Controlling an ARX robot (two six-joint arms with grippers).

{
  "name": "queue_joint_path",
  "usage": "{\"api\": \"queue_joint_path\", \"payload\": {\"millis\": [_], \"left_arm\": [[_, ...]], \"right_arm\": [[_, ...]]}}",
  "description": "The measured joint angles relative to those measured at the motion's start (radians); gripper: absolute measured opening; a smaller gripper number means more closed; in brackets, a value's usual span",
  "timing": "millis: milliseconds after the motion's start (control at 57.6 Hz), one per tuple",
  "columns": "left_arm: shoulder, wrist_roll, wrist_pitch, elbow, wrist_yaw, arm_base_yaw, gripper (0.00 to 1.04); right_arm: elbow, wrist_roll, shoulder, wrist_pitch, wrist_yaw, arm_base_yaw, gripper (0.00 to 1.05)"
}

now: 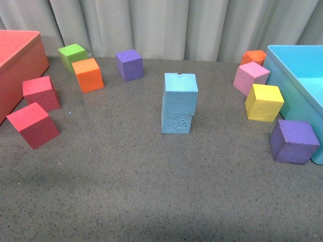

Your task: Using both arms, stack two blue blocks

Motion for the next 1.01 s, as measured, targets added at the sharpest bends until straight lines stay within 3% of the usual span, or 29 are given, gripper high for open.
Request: {"api": "queue_joint_path", "payload": {"millis": [416, 469, 538, 1007], "left_arm": [[-0.328, 0.000, -0.203, -0.125, 0.084, 0.081, 0.04], [-0.388, 0.001, -0.249, -0.138, 0.154, 0.131, 0.04], [-0.462, 0.001, -0.311, -0.151, 0.162, 0.163, 0.04], [-0.817, 0.001, -0.626, -0.162, 0.171, 0.166, 0.04]], "right_arm": [[0.000, 0.000, 0.000, 0.000, 0.000, 0.000, 0.95], [0.000, 0.000, 0.000, 0.000, 0.000, 0.000, 0.95], [0.000, 0.000, 0.000, 0.000, 0.001, 0.000, 0.95], [0.000, 0.000, 0.000, 0.000, 0.001, 0.000, 0.95]]}}
